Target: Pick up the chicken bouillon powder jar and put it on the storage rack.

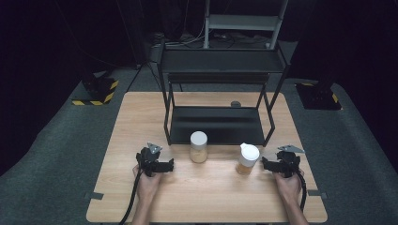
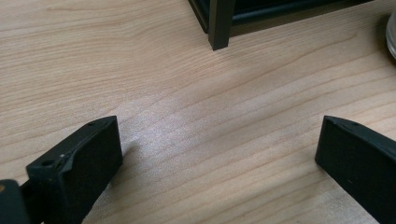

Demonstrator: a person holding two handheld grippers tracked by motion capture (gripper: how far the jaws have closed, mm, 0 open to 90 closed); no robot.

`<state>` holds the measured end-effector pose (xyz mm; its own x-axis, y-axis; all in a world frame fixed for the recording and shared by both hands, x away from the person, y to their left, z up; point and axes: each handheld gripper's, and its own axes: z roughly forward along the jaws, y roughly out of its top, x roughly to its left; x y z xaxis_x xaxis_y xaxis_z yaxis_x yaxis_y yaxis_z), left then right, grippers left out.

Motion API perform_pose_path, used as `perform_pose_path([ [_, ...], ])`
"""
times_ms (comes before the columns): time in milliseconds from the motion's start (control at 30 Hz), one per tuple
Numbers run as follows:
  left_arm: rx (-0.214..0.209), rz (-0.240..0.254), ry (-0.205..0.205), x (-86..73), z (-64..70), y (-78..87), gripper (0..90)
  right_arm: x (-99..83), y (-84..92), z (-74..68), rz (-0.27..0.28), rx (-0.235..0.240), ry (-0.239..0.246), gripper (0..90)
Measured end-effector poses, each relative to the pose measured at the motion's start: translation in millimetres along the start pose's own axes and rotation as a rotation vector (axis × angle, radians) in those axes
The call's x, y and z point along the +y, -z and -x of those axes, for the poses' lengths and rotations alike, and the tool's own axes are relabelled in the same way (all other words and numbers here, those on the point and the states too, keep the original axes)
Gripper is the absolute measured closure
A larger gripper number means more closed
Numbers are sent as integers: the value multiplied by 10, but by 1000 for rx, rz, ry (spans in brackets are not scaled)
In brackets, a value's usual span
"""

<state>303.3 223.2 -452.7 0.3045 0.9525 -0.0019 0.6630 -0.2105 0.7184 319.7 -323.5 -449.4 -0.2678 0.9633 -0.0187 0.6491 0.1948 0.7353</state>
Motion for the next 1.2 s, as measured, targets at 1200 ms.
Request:
perform_pose_path([
  [1200,-164,-13,-127,52,52,151,13,0,1,-1,0,0,0,57],
])
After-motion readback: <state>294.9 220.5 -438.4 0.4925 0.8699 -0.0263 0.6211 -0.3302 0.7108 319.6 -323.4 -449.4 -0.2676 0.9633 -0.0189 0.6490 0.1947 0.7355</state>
